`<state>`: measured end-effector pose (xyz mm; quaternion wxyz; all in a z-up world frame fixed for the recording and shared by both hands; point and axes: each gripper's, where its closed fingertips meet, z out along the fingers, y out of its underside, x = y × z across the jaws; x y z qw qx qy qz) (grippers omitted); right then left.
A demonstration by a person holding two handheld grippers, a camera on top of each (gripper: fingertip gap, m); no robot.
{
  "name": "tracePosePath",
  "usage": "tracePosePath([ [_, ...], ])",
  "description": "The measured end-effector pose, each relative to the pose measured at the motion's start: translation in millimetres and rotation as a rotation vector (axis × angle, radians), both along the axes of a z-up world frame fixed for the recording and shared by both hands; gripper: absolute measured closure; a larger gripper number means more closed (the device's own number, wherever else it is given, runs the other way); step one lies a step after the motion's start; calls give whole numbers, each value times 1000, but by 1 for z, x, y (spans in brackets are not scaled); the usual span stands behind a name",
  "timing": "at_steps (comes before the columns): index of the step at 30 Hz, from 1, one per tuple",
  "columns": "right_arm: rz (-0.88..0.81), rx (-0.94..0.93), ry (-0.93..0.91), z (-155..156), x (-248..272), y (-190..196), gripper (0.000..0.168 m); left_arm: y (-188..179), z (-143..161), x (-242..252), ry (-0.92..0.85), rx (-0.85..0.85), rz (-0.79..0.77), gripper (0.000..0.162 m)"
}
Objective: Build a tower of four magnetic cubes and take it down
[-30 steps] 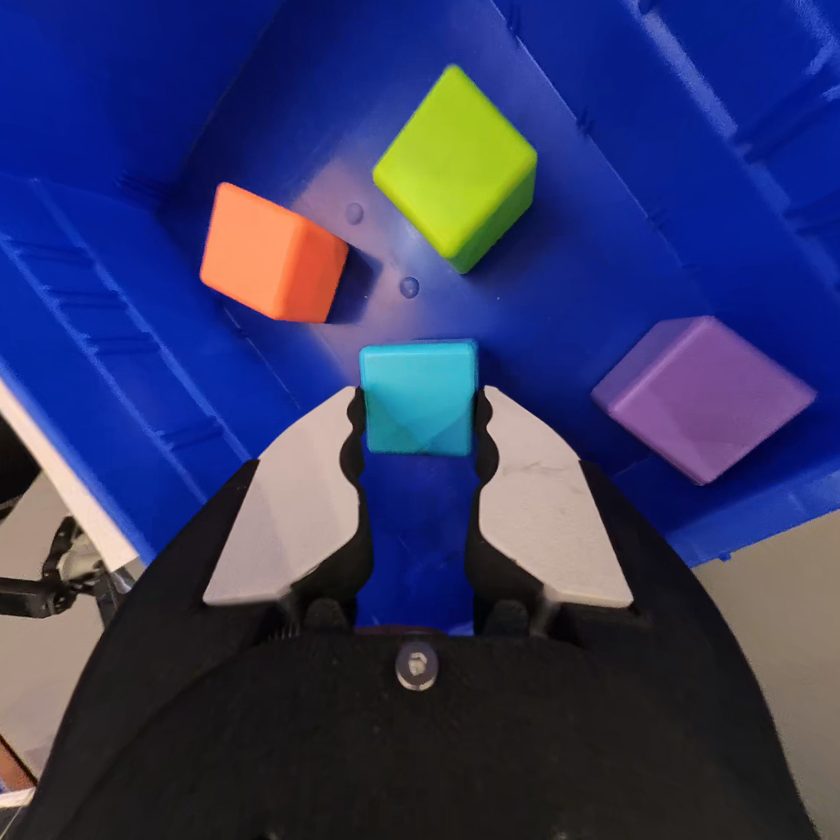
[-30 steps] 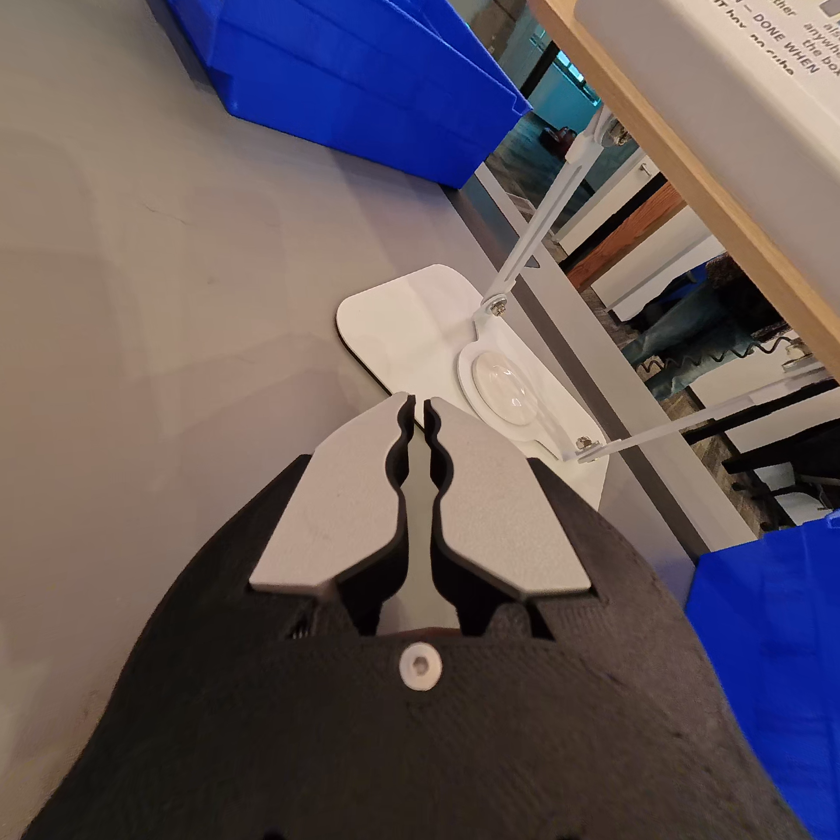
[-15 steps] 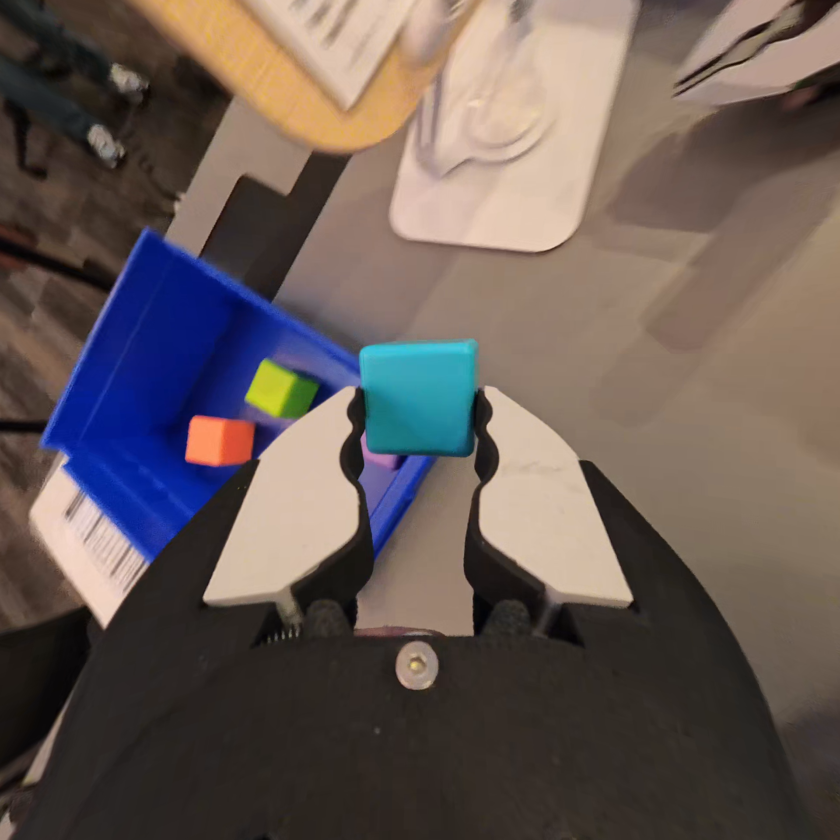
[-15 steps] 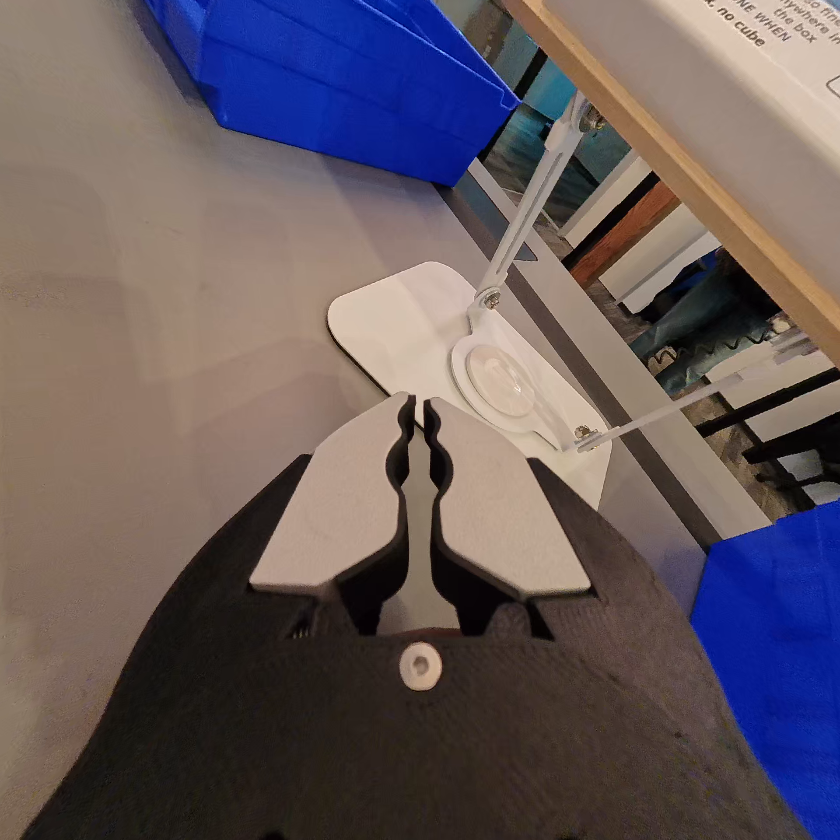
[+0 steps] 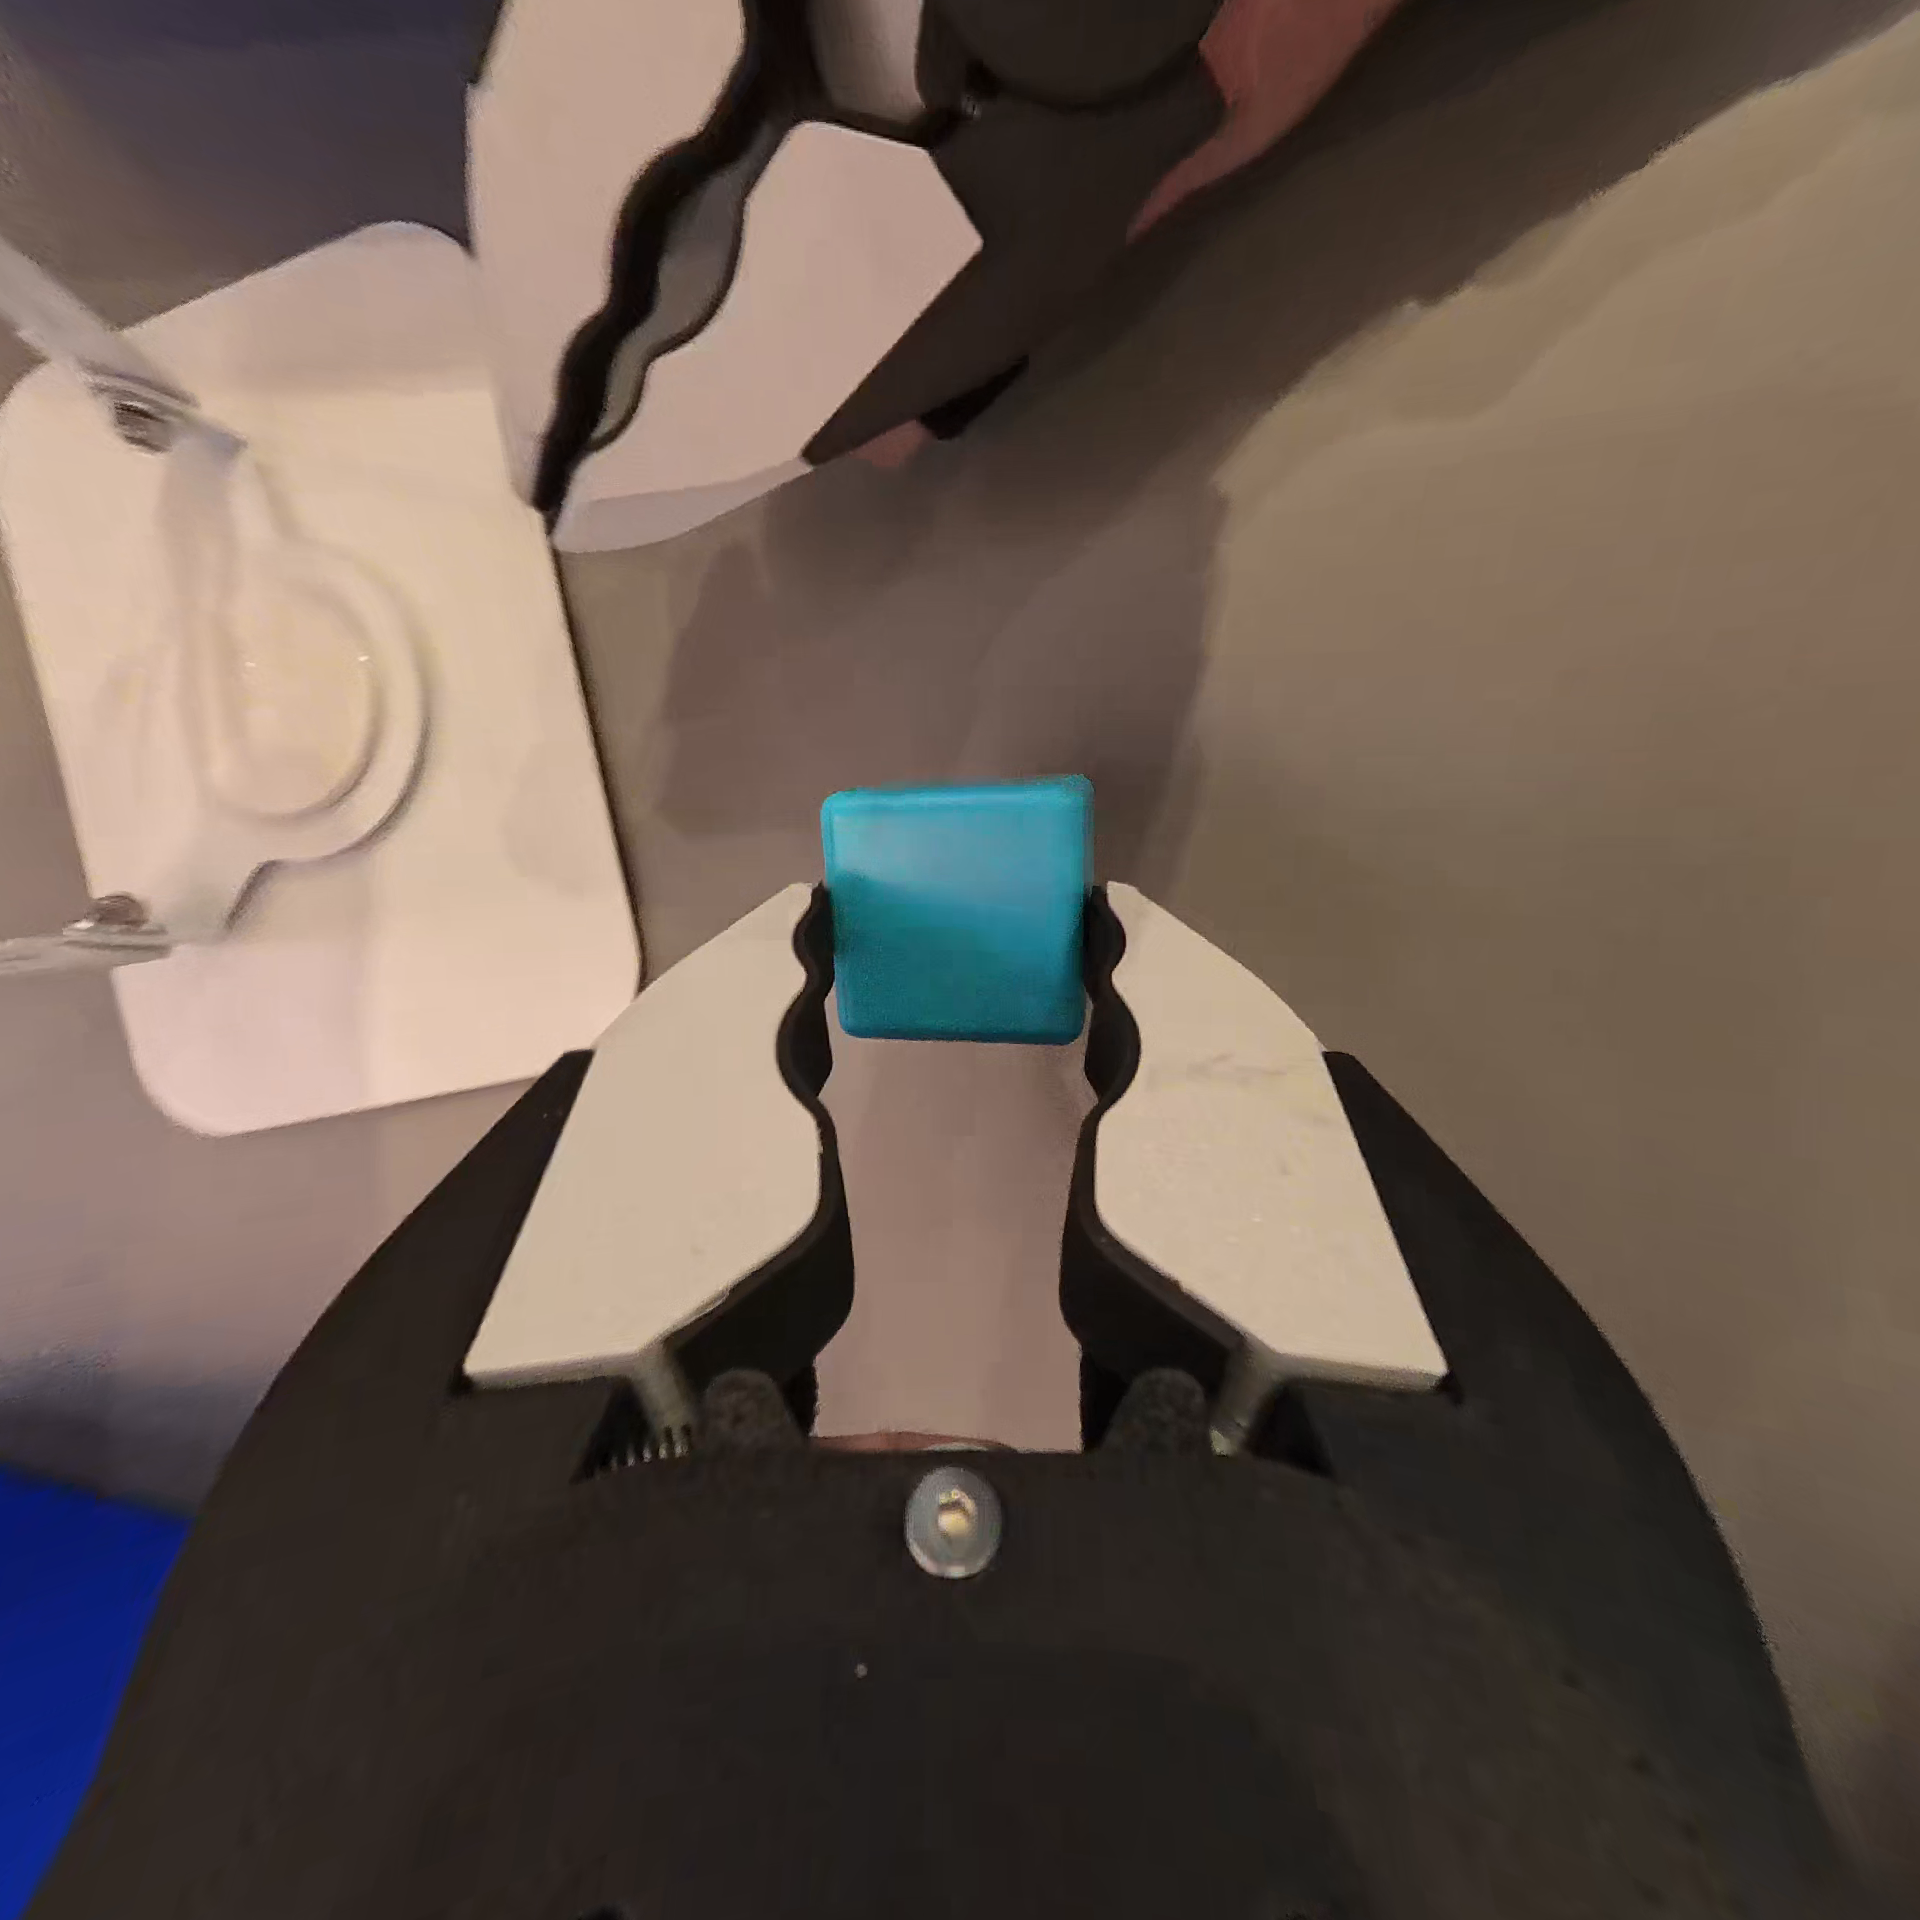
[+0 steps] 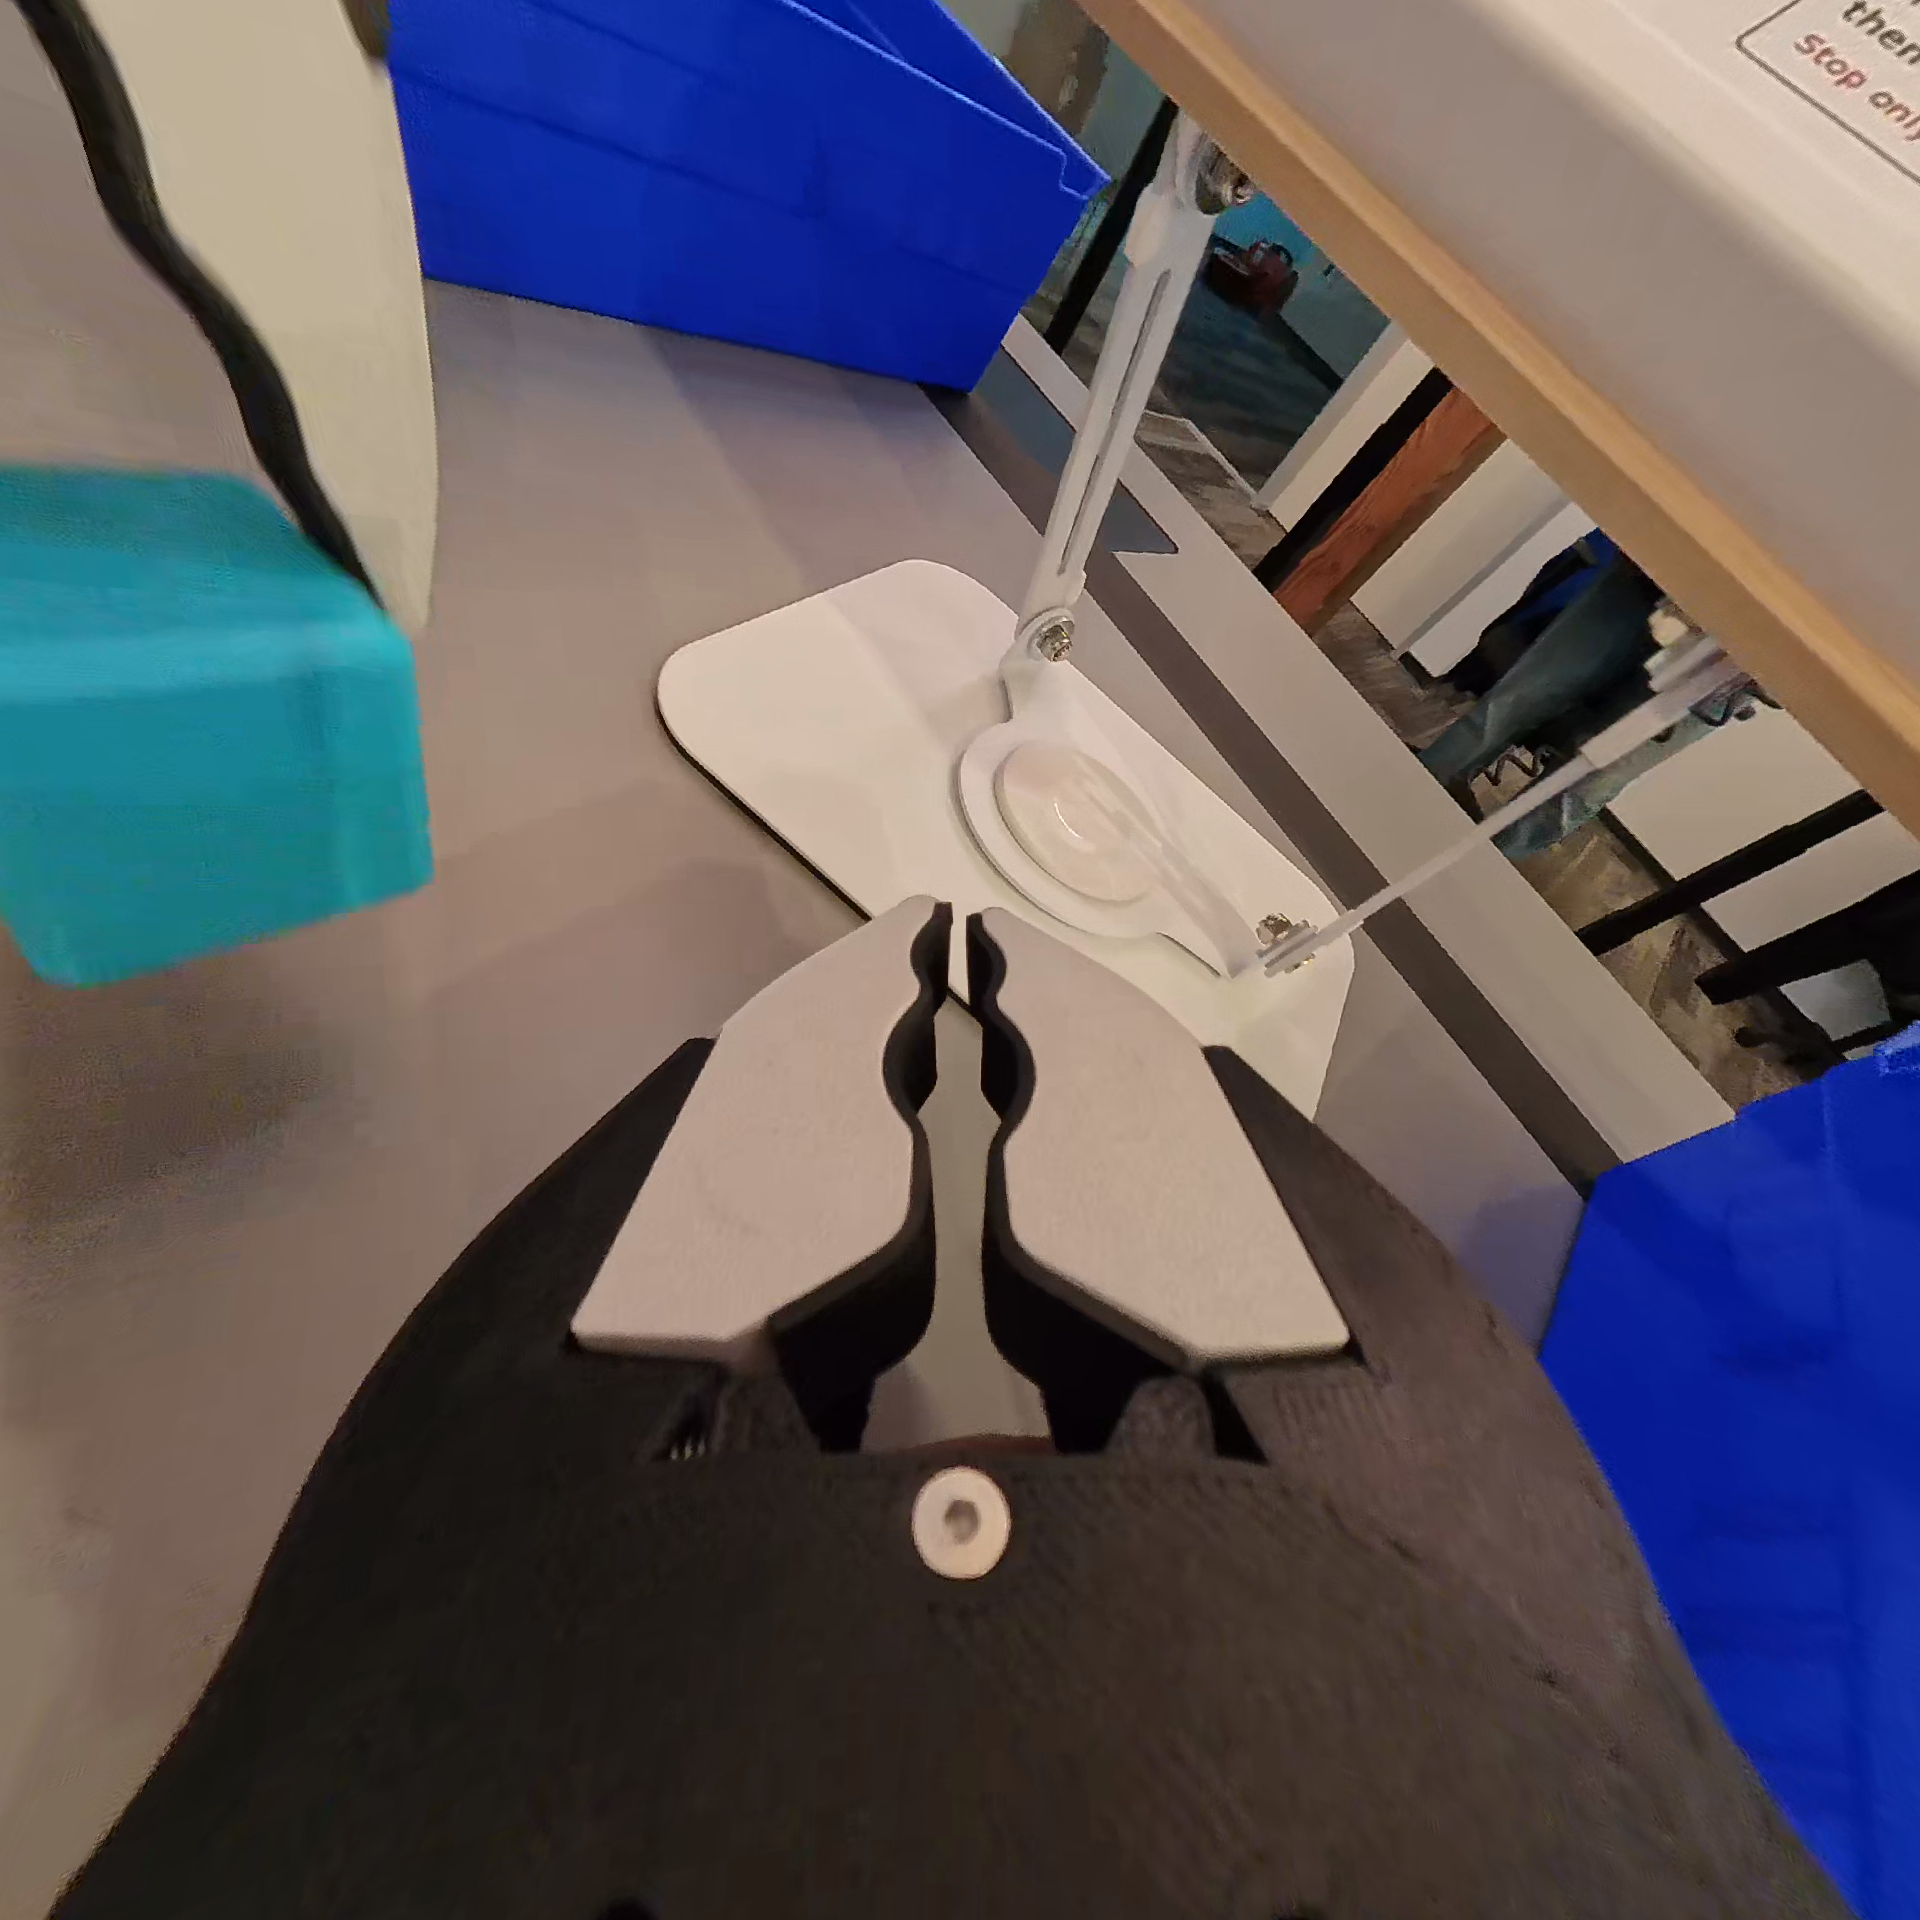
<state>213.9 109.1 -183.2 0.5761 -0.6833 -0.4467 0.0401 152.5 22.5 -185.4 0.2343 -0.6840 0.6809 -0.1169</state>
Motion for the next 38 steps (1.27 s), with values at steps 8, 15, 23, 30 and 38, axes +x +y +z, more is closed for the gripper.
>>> tracePosePath([
  [8,3,-7,1,-1,0,0,166,-8,-20,14,29,-58,-35,116],
  [15,2,-8,0,-1,0,1,166,-12,-28,18,64,-43,-49,116],
  [23,1,-8,2,-1,0,1,166,-14,-30,19,59,-63,-60,116],
  [30,2,-8,2,-1,0,0,166,-14,-31,22,63,-50,-42,114],
  [38,1,-10,4,-1,0,0,166,-13,-26,23,32,-67,-31,103],
])
